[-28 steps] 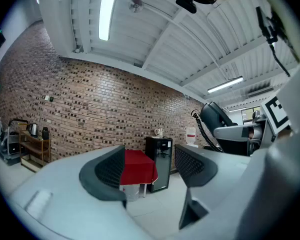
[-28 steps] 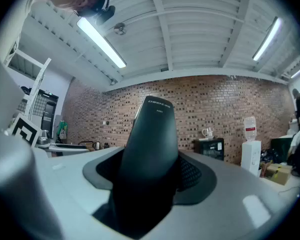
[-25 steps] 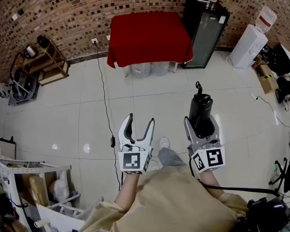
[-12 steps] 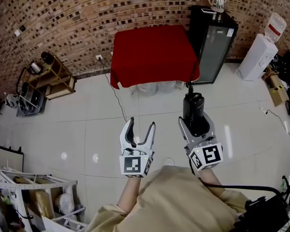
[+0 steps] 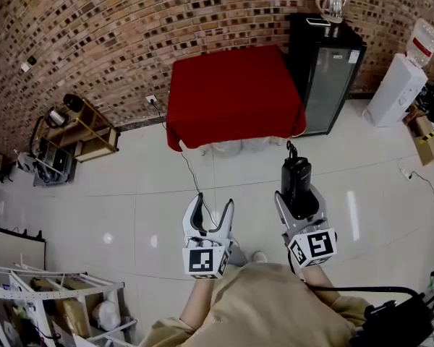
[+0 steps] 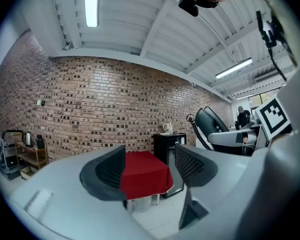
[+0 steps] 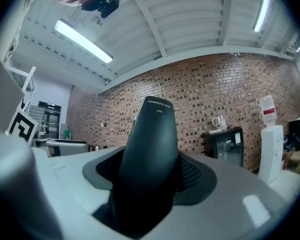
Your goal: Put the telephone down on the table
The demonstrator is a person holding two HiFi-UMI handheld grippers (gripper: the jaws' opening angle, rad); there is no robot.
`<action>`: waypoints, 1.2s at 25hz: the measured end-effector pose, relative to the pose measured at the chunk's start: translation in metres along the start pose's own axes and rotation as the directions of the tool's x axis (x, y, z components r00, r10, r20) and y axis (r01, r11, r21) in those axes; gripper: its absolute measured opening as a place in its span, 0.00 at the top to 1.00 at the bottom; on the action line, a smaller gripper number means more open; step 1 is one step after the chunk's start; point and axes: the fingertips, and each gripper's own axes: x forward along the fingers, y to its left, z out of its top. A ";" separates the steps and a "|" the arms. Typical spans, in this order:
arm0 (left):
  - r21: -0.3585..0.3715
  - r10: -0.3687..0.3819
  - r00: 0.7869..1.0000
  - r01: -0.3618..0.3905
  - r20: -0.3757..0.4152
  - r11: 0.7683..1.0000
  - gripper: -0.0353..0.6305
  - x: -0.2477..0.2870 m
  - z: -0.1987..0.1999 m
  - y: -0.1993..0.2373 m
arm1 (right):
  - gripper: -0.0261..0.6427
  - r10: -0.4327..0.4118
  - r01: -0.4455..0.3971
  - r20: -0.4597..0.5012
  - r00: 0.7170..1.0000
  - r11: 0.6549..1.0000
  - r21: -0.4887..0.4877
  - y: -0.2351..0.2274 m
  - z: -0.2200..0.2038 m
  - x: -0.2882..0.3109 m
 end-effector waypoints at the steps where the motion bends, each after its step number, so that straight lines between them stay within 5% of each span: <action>1: 0.005 -0.002 1.000 0.002 0.013 1.000 0.50 0.007 -0.003 0.006 | 0.53 0.002 -0.002 0.000 1.000 1.000 0.001 -0.002 -0.005 0.008; 4: -0.010 -0.021 0.998 0.020 -0.062 1.000 0.50 0.031 -0.025 0.024 | 0.53 -0.008 0.008 -0.016 1.000 1.000 0.010 -0.010 -0.023 0.038; 8: -0.019 -0.047 0.999 0.047 -0.003 0.999 0.50 0.077 -0.047 0.054 | 0.53 -0.028 0.028 -0.035 0.999 1.000 0.012 -0.022 -0.050 0.082; 13: -0.057 -0.068 0.996 0.064 -0.060 0.996 0.50 0.145 -0.063 0.108 | 0.53 -0.055 0.054 -0.037 0.998 0.998 -0.024 -0.038 -0.053 0.158; 17: -0.064 -0.072 0.997 0.073 0.023 0.995 0.50 0.207 -0.059 0.157 | 0.53 -0.078 0.077 -0.046 0.996 0.997 -0.026 -0.060 -0.058 0.233; 26: -0.081 -0.084 0.995 0.088 0.053 0.993 0.51 0.319 -0.097 0.281 | 0.53 -0.057 0.056 -0.076 0.995 0.998 -0.017 -0.063 -0.105 0.399; 30: -0.067 -0.098 0.994 0.101 0.048 0.993 0.51 0.373 -0.114 0.300 | 0.53 -0.047 0.047 -0.098 0.994 0.999 -0.010 -0.082 -0.129 0.441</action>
